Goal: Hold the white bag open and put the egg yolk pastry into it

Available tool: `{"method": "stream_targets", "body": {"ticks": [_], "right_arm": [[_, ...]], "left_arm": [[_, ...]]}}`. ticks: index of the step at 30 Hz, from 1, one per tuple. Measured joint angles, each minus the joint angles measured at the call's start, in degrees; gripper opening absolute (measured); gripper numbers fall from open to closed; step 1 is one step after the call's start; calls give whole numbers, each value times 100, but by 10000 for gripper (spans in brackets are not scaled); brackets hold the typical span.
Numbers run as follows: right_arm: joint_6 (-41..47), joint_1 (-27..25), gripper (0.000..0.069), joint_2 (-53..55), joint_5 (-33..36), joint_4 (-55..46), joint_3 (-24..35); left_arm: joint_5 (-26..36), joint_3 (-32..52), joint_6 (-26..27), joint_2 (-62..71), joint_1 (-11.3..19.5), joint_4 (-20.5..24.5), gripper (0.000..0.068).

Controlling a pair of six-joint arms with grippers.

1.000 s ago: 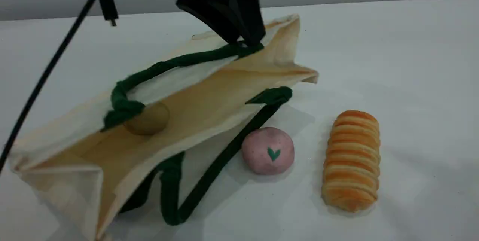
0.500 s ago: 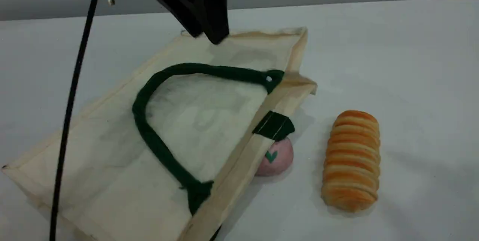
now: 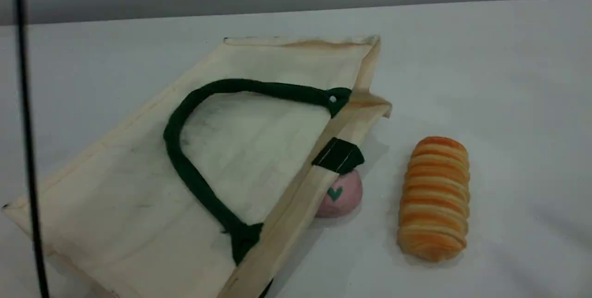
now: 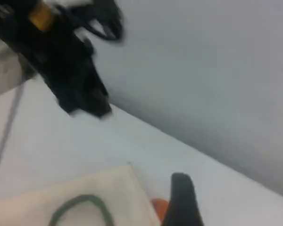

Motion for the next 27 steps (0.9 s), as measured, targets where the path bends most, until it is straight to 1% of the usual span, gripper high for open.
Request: {"method": "stream_targets", "body": {"ticks": [2, 5, 7, 13, 17, 21, 23, 27], "right_arm": [[69, 0, 472, -230, 94, -79, 0], [219, 0, 472, -609, 380, -212, 0], [335, 0, 472, -871, 570, -406, 0], [689, 0, 472, -1580, 1069, -1060, 0], [750, 0, 472, -2069, 1308, -1138, 20], [919, 0, 472, -2515, 1490, -1094, 26], [1017, 0, 472, -2670, 1676, -1039, 26], [1167, 0, 472, -2907, 1647, -930, 26]], "left_arm": [[0, 0, 0, -347, 0, 76, 320], [0, 0, -87, -849, 0, 76, 320], [0, 0, -174, -1155, 0, 76, 320], [-5, 5, -173, -2041, 0, 157, 321], [-25, 102, -289, -2609, 0, 181, 334], [-30, 609, -308, -3237, 0, 227, 379], [-30, 1038, -308, -3595, 0, 227, 405], [-30, 1989, -302, -4419, 0, 246, 436]]}}
